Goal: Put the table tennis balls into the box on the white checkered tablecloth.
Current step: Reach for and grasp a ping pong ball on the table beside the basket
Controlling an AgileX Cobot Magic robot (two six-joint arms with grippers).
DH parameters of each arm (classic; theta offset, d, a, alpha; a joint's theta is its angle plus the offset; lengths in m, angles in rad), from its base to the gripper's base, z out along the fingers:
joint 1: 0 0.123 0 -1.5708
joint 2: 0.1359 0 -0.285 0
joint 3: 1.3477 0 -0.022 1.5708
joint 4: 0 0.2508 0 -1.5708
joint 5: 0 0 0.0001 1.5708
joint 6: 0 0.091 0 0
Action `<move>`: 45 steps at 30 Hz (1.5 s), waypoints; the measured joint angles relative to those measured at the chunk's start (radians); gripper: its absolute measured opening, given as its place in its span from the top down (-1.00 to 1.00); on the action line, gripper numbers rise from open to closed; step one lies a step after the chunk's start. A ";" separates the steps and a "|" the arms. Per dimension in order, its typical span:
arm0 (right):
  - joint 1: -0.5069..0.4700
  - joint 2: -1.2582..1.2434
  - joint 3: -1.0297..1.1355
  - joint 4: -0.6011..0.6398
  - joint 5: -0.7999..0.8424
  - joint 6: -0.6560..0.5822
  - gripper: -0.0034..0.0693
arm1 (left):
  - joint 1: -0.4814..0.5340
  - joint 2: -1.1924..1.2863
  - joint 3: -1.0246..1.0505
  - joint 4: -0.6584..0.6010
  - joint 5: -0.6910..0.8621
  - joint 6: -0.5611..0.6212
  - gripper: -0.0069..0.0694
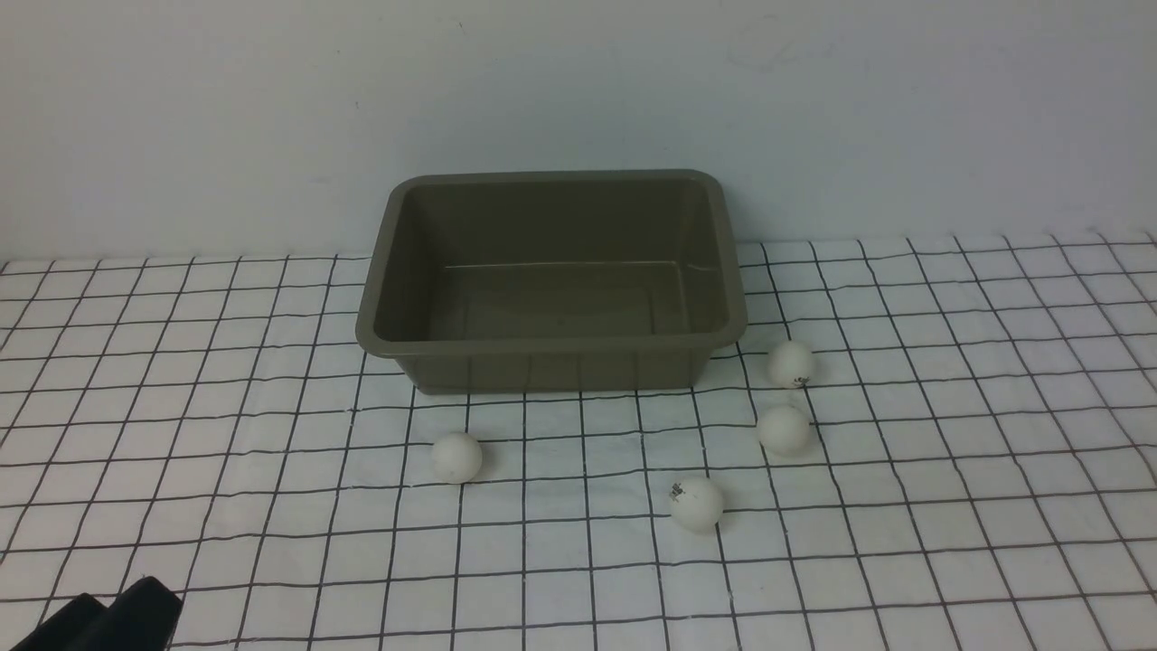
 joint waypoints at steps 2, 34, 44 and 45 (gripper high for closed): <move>0.000 0.000 0.000 -0.003 0.006 -0.006 -0.20 | 0.000 0.000 0.000 -0.003 0.000 0.000 -0.41; 0.000 0.020 0.000 0.058 0.050 -0.209 -0.20 | -0.002 1.333 -0.853 0.133 0.624 0.475 -0.41; 0.000 0.020 0.000 0.060 0.065 -0.254 -0.20 | -0.003 1.583 -0.991 0.044 0.728 0.544 -0.23; 0.000 0.020 0.000 0.060 0.068 -0.258 -0.20 | -0.003 1.577 -0.994 0.044 0.725 0.547 -0.20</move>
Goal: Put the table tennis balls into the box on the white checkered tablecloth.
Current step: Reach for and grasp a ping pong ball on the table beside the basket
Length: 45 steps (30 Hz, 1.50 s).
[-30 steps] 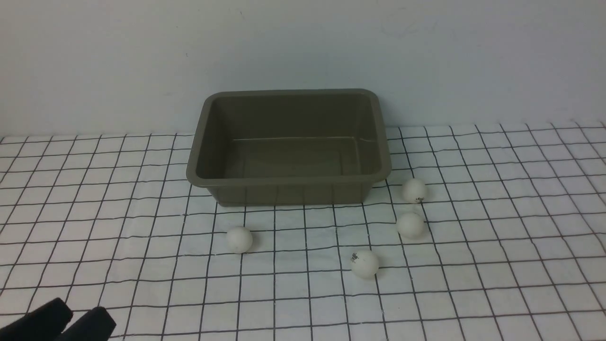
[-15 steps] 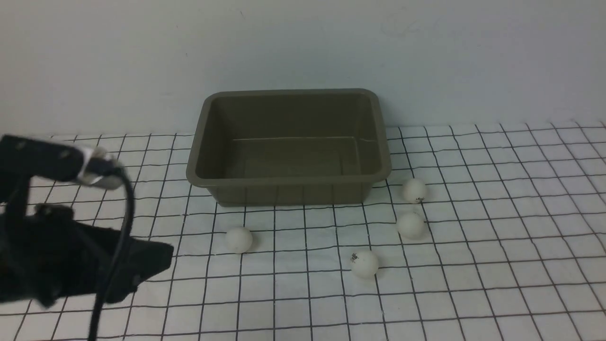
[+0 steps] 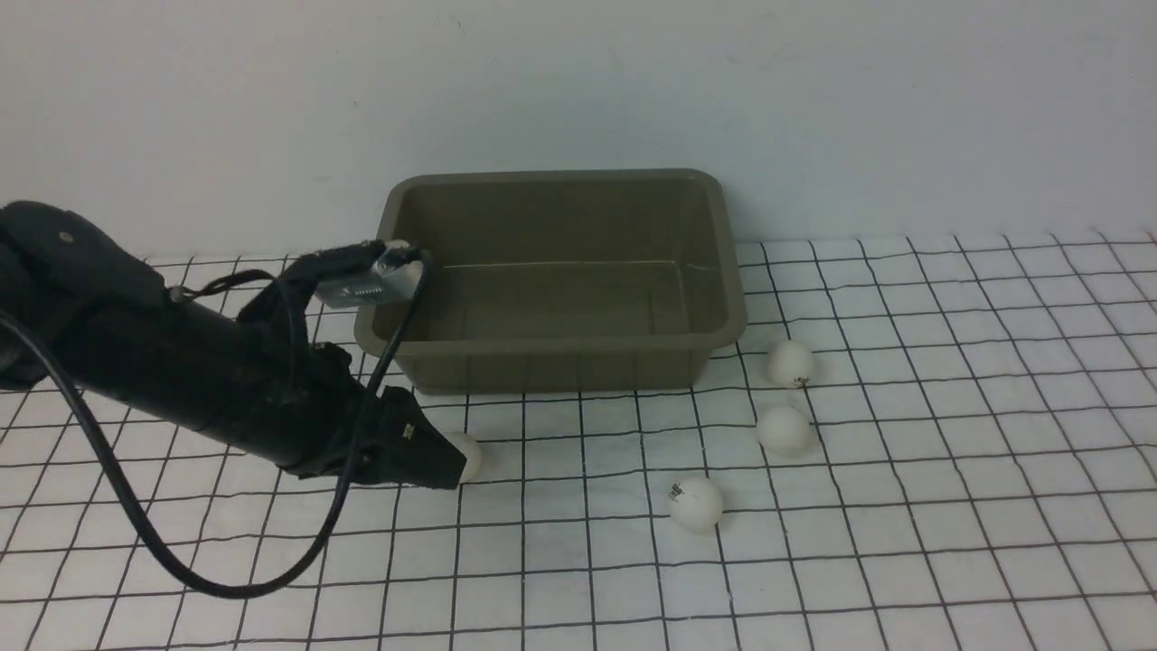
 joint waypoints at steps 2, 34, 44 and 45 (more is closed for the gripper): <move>0.000 0.000 0.000 -0.001 0.004 -0.006 -0.20 | 0.000 -0.022 -0.015 0.001 -0.013 0.005 -0.13; 0.000 0.001 0.000 -0.003 0.011 -0.056 -0.20 | -0.139 0.104 -0.113 0.335 -0.267 -0.183 -0.45; 0.000 0.001 0.000 -0.002 0.011 -0.081 -0.20 | -0.140 0.242 -0.113 0.257 -0.397 -0.178 -0.45; 0.000 0.001 0.000 -0.002 0.011 -0.081 -0.20 | -0.140 0.253 -0.113 0.238 -0.406 -0.168 -0.45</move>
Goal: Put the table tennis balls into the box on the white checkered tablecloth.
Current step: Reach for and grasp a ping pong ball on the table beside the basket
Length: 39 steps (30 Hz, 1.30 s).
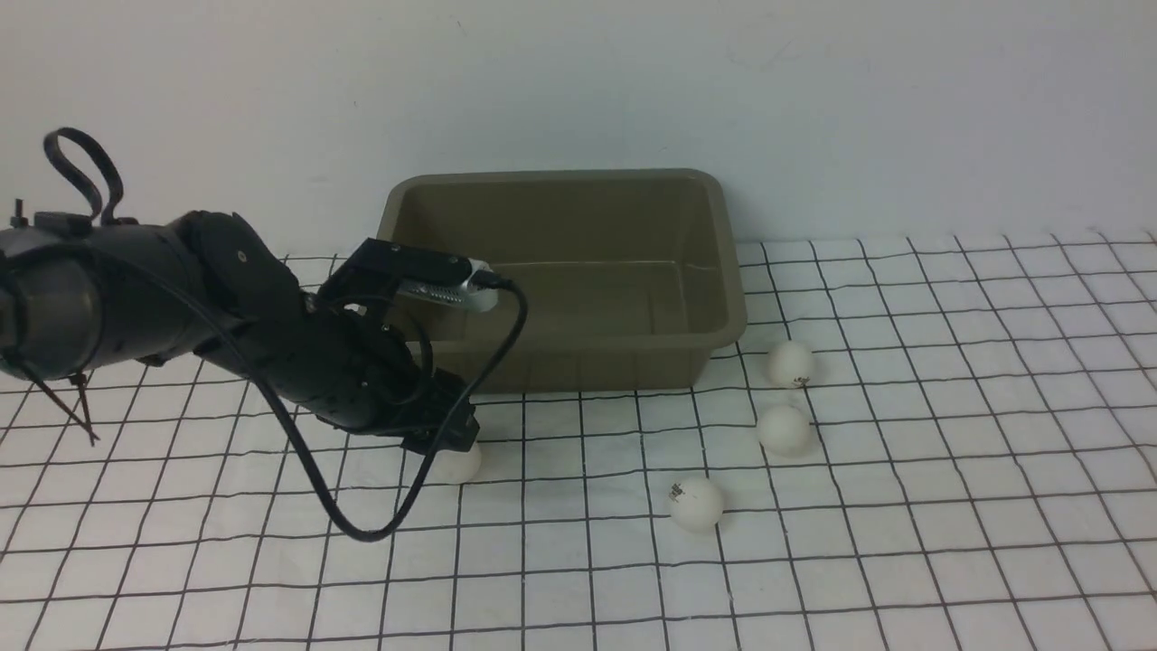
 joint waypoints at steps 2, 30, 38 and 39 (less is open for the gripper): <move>0.000 0.000 0.000 0.000 0.000 0.000 -0.20 | 0.000 0.015 -0.001 -0.037 -0.009 0.029 -0.45; 0.000 0.000 0.000 0.003 0.000 0.000 -0.20 | 0.000 0.088 -0.003 -0.126 -0.037 0.126 -0.08; 0.000 0.000 0.000 0.017 -0.004 -0.001 -0.20 | 0.000 -0.003 -0.003 -0.119 0.131 0.149 -0.08; 0.000 0.000 0.000 0.017 -0.005 -0.001 -0.20 | 0.000 -0.022 -0.003 -0.119 0.154 0.154 -0.08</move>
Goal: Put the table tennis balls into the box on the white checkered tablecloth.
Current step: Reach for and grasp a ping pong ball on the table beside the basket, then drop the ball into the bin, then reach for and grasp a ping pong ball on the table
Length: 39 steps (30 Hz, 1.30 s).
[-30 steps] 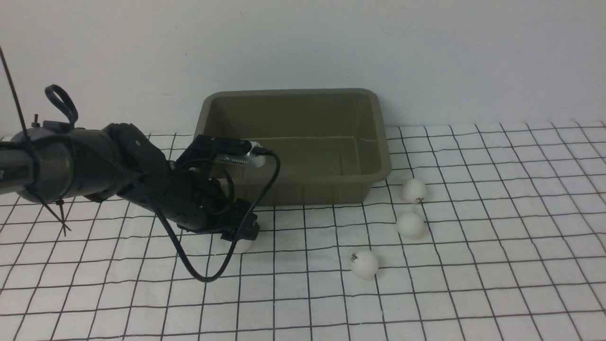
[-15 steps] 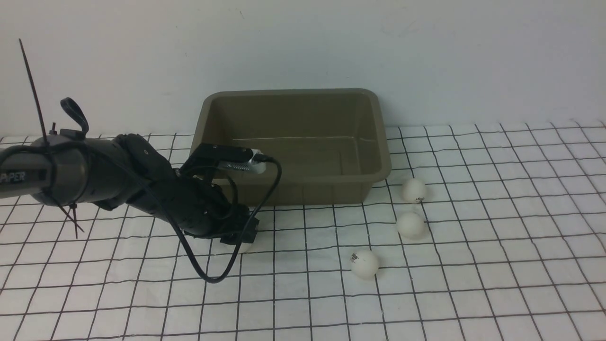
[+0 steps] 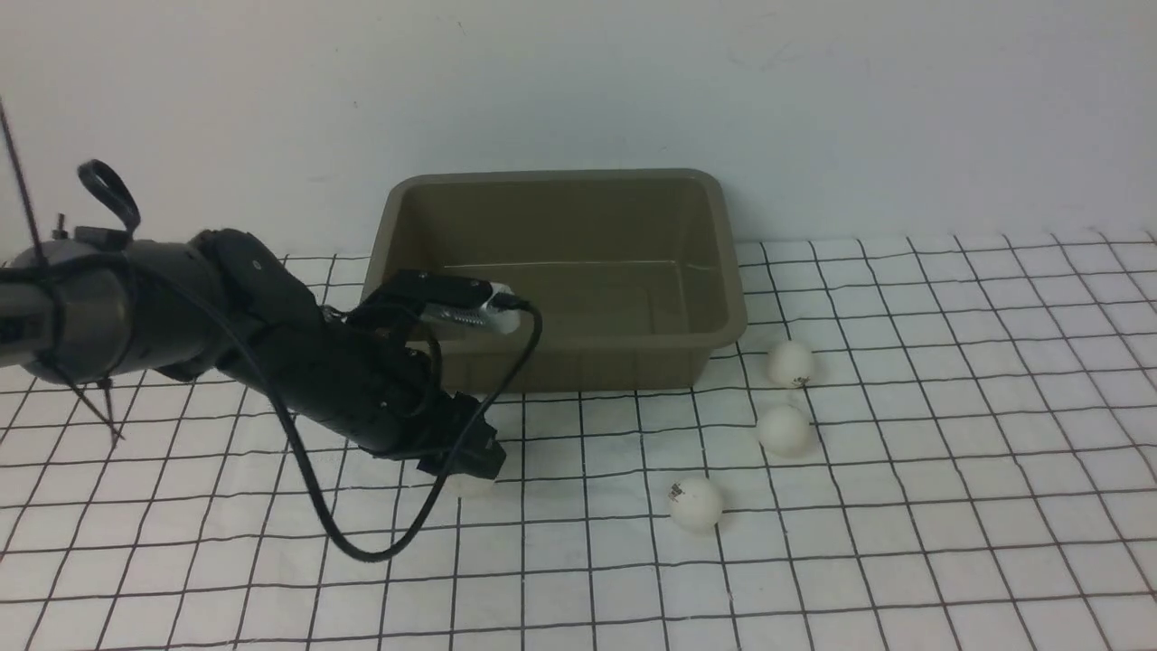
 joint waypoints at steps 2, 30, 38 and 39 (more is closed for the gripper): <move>0.000 0.000 0.000 0.000 0.000 0.000 -0.20 | -0.001 -0.056 -0.001 -0.007 0.023 0.020 -0.08; 0.000 0.000 0.000 0.054 0.012 -0.074 -0.20 | 0.127 0.117 -0.329 -0.087 -0.090 0.266 -0.52; 0.000 0.000 0.000 0.064 0.004 -0.131 -0.20 | 0.128 -0.110 -0.330 0.055 0.090 0.217 -0.29; 0.000 0.000 0.000 0.064 0.003 -0.133 -0.20 | 0.128 -0.142 -0.330 0.069 0.097 0.206 -0.28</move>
